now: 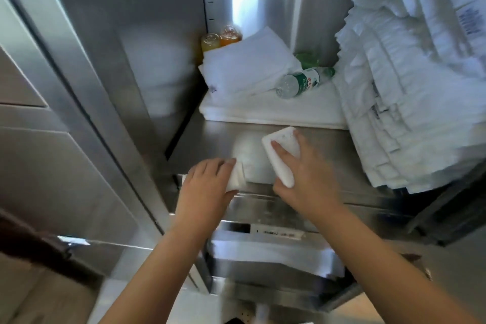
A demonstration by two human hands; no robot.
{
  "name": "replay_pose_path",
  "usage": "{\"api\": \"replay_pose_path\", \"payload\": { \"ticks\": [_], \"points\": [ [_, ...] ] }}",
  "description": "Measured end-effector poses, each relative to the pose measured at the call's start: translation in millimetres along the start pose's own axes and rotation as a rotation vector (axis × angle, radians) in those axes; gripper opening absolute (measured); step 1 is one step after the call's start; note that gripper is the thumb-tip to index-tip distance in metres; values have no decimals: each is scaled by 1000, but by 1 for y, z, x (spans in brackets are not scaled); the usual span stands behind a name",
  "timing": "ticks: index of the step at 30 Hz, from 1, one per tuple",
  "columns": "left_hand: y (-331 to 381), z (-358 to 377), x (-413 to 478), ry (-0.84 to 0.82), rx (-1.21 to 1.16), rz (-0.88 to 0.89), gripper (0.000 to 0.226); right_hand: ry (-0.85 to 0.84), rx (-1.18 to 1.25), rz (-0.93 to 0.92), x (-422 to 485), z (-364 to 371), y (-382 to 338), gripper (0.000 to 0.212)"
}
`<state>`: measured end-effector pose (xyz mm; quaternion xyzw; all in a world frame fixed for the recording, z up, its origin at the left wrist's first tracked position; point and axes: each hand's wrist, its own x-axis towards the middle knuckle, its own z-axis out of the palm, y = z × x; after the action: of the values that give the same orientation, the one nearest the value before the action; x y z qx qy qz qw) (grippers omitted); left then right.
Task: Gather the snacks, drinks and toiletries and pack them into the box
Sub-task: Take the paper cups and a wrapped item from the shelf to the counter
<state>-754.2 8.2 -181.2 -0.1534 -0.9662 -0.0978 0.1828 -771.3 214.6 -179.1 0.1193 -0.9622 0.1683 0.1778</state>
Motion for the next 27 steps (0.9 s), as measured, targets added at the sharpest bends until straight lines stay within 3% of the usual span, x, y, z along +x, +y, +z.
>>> {"api": "replay_pose_path", "payload": {
  "ticks": [4, 12, 21, 27],
  "points": [
    [8, -23, -67, 25, -9, -105, 58, -63, 39, -151, -56, -6, -30, 67],
    [-4, -88, -199, 78, 128, -342, 58, 7, 250, -494, -116, -10, -122, 62],
    [-32, -191, -380, 223, 359, -733, 57, -92, 482, -893, -183, -1, -296, 65],
    [-18, -255, -532, 320, 478, -984, 57, -179, 570, -1172, -277, -10, -423, 67]
  ]
}}
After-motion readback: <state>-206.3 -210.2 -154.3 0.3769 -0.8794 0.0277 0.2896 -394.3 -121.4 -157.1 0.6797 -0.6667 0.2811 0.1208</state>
